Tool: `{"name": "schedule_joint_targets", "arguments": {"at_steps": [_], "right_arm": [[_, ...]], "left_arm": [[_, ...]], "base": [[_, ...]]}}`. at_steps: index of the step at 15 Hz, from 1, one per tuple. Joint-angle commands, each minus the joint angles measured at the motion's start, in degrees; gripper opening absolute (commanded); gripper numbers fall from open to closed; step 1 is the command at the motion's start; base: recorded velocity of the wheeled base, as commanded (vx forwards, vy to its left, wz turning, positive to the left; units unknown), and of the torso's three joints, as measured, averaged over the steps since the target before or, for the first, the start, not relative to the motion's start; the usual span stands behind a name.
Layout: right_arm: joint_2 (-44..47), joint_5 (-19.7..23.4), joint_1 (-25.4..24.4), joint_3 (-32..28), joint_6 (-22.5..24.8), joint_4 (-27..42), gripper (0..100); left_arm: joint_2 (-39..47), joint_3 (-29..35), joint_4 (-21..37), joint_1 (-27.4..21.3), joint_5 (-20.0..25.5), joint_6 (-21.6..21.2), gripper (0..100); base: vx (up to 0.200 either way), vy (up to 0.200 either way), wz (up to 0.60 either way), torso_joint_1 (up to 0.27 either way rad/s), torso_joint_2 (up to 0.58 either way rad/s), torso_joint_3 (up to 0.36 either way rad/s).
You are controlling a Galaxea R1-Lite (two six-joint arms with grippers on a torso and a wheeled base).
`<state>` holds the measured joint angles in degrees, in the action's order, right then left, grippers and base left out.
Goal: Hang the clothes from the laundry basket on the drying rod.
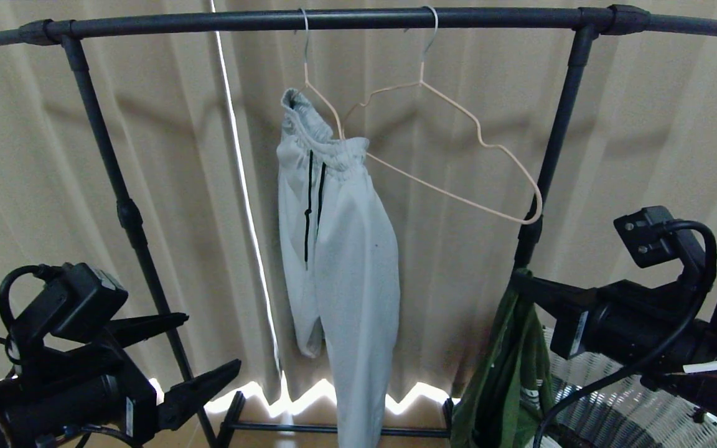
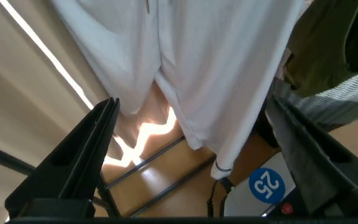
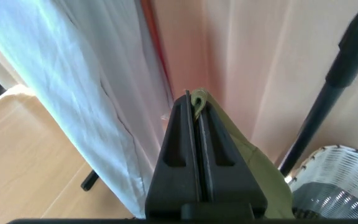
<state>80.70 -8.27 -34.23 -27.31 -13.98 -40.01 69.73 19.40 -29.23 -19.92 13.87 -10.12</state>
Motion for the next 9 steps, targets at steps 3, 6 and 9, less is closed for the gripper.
{"name": "schedule_joint_targets", "arguments": {"at_steps": [3, 6, 9], "right_arm": [[-0.37, 0.0, -2.07, -0.91, 0.1, -0.07, 0], [-0.28, 0.0, -5.06, -2.75, 0.1, 0.02, 0], [-0.37, 0.0, -6.81, -5.12, 0.1, 0.11, 0]], "left_arm": [[2.43, 0.38, -0.12, -2.58, 0.01, 0.1, 100], [8.67, 1.61, -3.73, -9.08, 0.01, 0.19, 100], [19.04, 5.57, -11.37, -15.41, -0.95, 0.19, 100]], "base": [[-0.133, 0.0, 0.0, 0.006, 0.0, 0.002], [0.0, 0.0, 0.0, 0.0, 0.0, 0.0], [0.0, 0.0, 0.0, 0.0, 0.0, 0.0]]}}
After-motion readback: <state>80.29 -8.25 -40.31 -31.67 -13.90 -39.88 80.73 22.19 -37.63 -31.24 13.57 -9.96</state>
